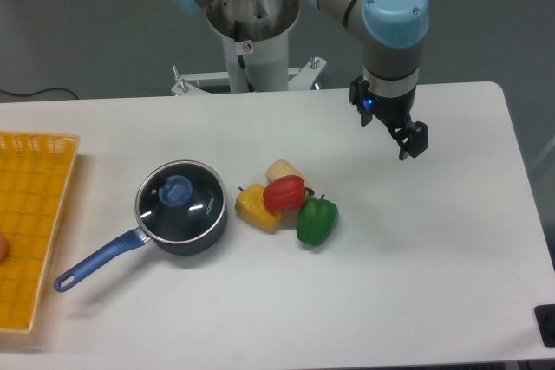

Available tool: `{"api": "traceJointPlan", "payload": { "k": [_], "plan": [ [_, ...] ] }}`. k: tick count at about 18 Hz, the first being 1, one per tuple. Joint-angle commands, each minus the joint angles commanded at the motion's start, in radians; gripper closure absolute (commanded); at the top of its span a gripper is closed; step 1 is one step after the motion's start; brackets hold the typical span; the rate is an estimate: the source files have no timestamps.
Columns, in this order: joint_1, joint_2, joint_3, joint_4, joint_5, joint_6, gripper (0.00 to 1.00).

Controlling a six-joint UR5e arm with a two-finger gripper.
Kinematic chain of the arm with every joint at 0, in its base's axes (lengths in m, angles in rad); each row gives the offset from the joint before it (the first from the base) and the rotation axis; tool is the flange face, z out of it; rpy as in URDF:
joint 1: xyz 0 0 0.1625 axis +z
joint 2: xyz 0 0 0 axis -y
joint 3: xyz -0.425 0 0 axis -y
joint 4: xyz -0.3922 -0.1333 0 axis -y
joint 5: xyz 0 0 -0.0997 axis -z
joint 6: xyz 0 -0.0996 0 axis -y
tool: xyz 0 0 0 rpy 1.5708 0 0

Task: Open the lid
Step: 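Move the open gripper toward the dark blue saucepan beside the peppers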

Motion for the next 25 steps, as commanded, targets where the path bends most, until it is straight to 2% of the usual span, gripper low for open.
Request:
{"api": "traceJointPlan", "payload": {
  "k": [8,13,18,21,25],
  "plan": [
    [0.0,0.0,-0.002,-0.002,-0.005,-0.014,0.0],
    [-0.002,0.002,-0.011,0.002,-0.055,-0.147,0.0],
    [-0.04,0.0,-0.023,-0.011,-0.052,-0.306,0.0],
    [-0.064,0.0,-0.029,-0.011,-0.052,-0.461,0.0],
    [-0.107,-0.002,-0.023,-0.008,-0.084,-0.596,0.0]
  ]
}}
